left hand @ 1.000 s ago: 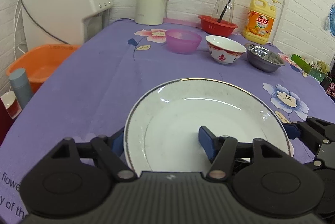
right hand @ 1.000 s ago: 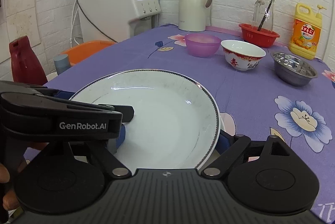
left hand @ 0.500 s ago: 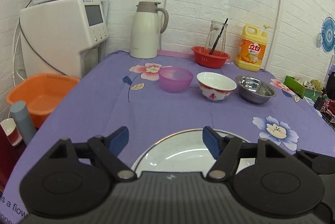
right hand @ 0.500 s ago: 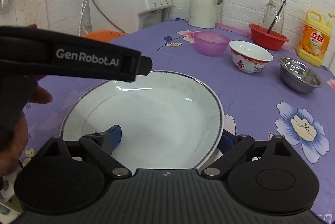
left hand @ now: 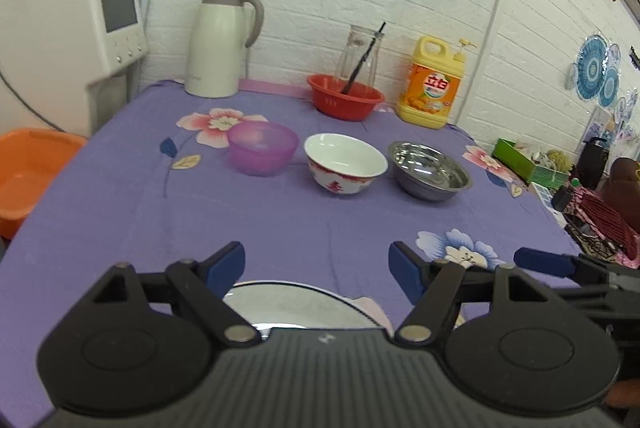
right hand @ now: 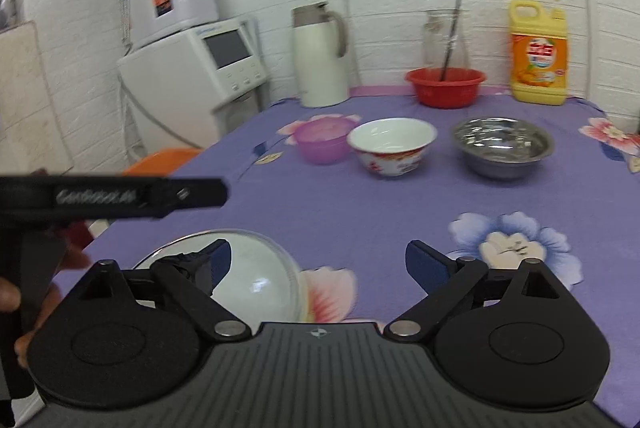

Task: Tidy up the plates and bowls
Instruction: 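Move the right tool to the steel bowl and close on its rim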

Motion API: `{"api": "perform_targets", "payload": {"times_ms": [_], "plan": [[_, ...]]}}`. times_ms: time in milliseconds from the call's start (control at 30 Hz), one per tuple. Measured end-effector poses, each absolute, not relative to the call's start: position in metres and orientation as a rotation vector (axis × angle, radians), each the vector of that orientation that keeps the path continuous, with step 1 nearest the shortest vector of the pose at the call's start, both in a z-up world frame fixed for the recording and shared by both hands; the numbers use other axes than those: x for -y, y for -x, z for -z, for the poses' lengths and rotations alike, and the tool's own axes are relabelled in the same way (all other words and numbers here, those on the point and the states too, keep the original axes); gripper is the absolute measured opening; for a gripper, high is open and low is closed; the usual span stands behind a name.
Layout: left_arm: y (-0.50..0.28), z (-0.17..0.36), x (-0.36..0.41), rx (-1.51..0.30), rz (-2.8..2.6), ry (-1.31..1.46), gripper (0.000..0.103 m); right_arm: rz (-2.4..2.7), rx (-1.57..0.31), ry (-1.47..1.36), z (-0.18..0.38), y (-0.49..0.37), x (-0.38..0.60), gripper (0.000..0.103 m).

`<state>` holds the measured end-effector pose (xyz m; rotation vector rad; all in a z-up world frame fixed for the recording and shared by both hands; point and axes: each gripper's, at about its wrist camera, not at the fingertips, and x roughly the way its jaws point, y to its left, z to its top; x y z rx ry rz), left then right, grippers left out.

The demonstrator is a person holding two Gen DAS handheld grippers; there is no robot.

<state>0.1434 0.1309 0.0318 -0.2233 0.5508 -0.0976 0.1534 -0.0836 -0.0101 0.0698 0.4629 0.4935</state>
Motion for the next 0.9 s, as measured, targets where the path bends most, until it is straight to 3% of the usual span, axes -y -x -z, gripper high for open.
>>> {"api": "perform_targets", "payload": {"times_ms": [400, 600, 900], "plan": [[-0.292, -0.065, -0.049, -0.622, 0.375, 0.267, 0.072, -0.229, -0.491, -0.083, 0.005, -0.270, 0.195, 0.103], [-0.375, -0.054, -0.026, -0.730, 0.423, 0.392, 0.071, -0.220, -0.538, -0.082, 0.016, -0.330, 0.210, 0.103], [-0.489, -0.018, -0.006, -0.854, 0.342, 0.186, 0.069, -0.278, -0.593, -0.036, 0.028, -0.386, 0.203, 0.103]]}}
